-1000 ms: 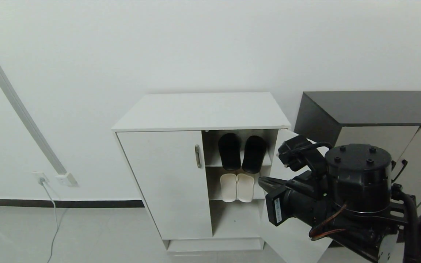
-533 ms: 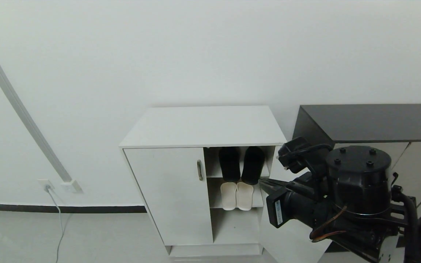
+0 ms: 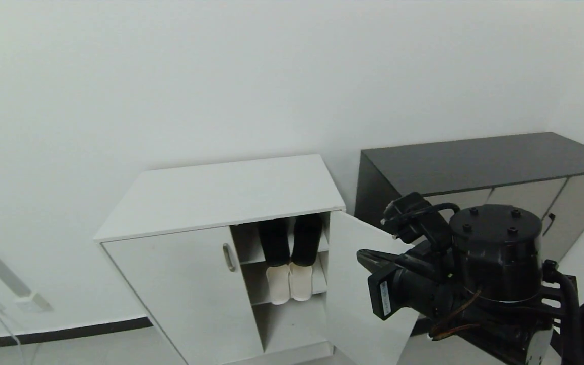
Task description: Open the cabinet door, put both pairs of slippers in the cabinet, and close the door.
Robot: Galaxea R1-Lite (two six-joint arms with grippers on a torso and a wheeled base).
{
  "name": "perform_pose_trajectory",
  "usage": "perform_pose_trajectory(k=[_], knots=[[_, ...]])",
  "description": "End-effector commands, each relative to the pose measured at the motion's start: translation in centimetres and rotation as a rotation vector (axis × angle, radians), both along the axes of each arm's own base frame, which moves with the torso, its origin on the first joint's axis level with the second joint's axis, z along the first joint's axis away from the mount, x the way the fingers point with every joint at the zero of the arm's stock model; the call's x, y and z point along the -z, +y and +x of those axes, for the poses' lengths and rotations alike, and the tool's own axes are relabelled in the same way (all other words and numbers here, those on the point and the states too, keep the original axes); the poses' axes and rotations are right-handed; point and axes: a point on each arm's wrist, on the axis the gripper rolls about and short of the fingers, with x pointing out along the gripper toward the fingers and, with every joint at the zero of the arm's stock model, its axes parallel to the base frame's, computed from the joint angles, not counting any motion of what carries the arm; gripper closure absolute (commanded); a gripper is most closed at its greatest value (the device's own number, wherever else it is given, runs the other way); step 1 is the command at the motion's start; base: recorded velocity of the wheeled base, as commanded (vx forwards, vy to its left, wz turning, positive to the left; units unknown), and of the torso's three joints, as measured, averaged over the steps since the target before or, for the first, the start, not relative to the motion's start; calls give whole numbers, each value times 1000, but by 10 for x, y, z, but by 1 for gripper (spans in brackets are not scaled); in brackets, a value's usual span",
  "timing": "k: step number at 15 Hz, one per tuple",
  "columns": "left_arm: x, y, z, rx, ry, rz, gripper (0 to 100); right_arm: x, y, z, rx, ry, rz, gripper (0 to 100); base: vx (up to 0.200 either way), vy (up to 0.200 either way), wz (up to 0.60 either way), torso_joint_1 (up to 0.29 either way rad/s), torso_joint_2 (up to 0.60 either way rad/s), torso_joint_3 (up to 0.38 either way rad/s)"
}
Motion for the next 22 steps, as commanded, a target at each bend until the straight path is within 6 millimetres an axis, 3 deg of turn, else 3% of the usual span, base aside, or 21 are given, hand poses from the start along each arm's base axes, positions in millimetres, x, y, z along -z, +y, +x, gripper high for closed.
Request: perform_pose_trajectory(k=[1,4,9,10,13,14,15,18,22], knots=[[0,0,0,0,0,0,100,0,0,1,4,1,-1,100,0,0,0,0,0,0],[0,0,0,0,0,0,100,2,-1,2,9,4,-4,100,0,0,0,0,0,0],[0,0,0,0,0,0,100,3,-3,8,27,7,-8,100,-200,0,0,5,-1,4],[0,0,0,0,0,0,100,6,-5,19,62,10,-14,100,0,0,0,0,0,0],[0,0,0,0,2,0,100,-1,-15,85,218,35,-15,100,0,0,0,0,0,0],[0,0,0,0,0,0,100,-1,-17,97,241,49,-20,100,0,0,0,0,0,0],[0,0,0,0,0,0,100,-2,-22,130,281,97,12,100,0,0,0,0,0,0],[0,0,0,0,0,-2,100,0,-33,177,332,132,27,100,0,0,0,0,0,0],[0,0,0,0,0,-2,100,12,-40,214,355,135,43,100,0,0,0,0,0,0]])
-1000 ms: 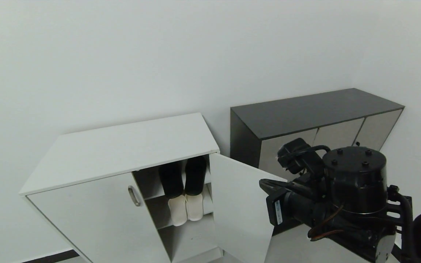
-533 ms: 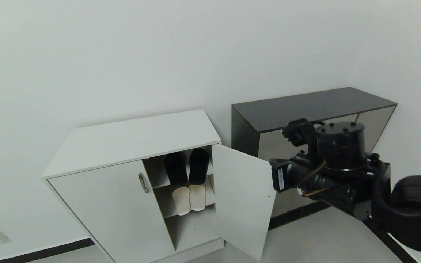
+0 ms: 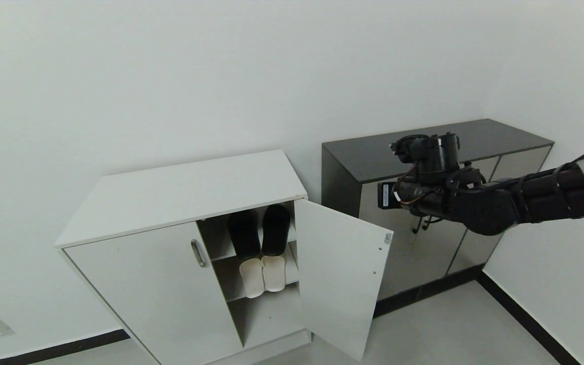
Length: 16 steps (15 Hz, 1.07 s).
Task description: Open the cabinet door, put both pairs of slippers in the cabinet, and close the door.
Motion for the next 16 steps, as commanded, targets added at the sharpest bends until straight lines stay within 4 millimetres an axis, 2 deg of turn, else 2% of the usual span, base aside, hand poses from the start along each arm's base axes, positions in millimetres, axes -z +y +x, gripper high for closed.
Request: perform_pose_trajectory(k=[1,6,12,16], knots=[[0,0,0,0,0,0,100,21,-2,22,21,28,-10,100,0,0,0,0,0,0],[0,0,0,0,0,0,100,46,-4,40,32,66,-21,100,0,0,0,0,0,0],[0,0,0,0,0,0,100,53,-3,41,19,85,-24,100,0,0,0,0,0,0],[0,0,0,0,0,0,100,65,0,40,13,118,-38,100,0,0,0,0,0,0]])
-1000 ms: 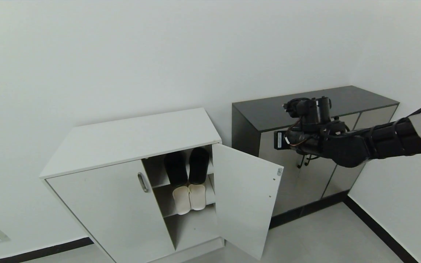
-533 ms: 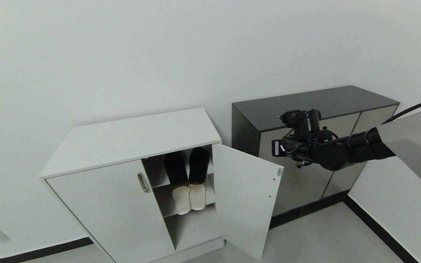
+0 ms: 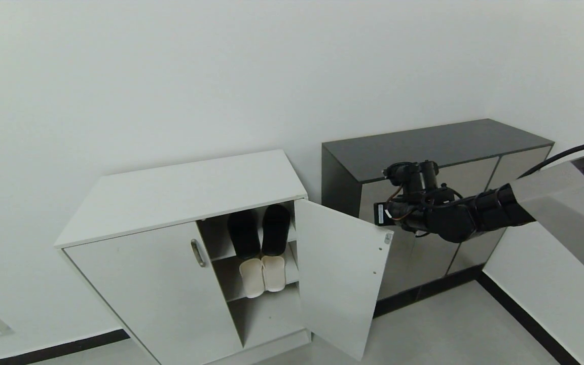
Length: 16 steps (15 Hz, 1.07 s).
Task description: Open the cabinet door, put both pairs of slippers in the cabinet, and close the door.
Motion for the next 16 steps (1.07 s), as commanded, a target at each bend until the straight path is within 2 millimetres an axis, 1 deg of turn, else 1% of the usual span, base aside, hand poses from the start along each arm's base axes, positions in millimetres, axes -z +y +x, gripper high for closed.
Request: perform_pose_trajectory(k=[1,4,7,10,12,13,14,16], knots=[[0,0,0,-1,0,0,100,8,3,-1,-6,19,-8,100,0,0,0,0,0,0],[0,0,0,-1,0,0,100,13,8,-6,-20,36,-16,100,0,0,0,0,0,0],[0,0,0,-1,0,0,100,13,13,-10,-34,39,-19,100,0,0,0,0,0,0],[0,0,0,-1,0,0,100,4,29,-32,-87,39,-20,100,0,0,0,0,0,0],[0,0,0,-1,0,0,100,-2,42,-53,-137,41,-21,100,0,0,0,0,0,0],[0,0,0,-1,0,0,100,-5,45,-58,-148,39,-20,100,0,0,0,0,0,0],[0,0,0,-1,0,0,100,-11,54,-77,-191,38,-21,100,0,0,0,0,0,0],[0,0,0,-1,0,0,100,-18,67,-102,-253,37,-23,100,0,0,0,0,0,0]])
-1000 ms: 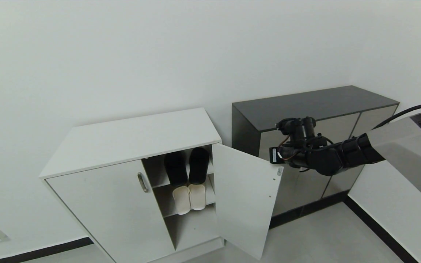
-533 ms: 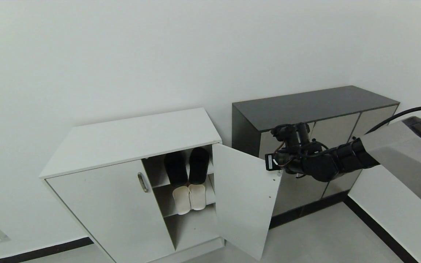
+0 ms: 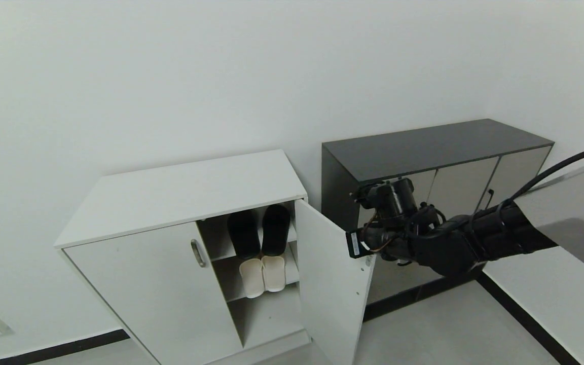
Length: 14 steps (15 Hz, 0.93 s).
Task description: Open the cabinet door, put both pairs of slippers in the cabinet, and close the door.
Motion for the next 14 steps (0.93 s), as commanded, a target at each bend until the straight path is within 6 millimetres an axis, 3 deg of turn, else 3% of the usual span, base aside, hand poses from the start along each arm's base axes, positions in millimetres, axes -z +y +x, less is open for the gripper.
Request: perform_pose_trajectory(k=[1,3,6,8,11,14], knots=[[0,0,0,0,0,0,100,-20,12,-32,-66,-25,18,100,0,0,0,0,0,0],[0,0,0,0,-2,0,100,-22,12,-34,-69,-31,20,100,0,0,0,0,0,0],[0,0,0,-2,1,0,100,-17,-5,-14,-7,-34,20,100,0,0,0,0,0,0],[0,0,0,-2,0,0,100,0,-18,2,36,-2,2,100,0,0,0,0,0,0],[0,0,0,-2,-2,0,100,22,-13,8,36,22,-13,100,0,0,0,0,0,0],[0,0,0,-2,0,0,100,36,2,0,-4,48,-33,100,0,0,0,0,0,0]])
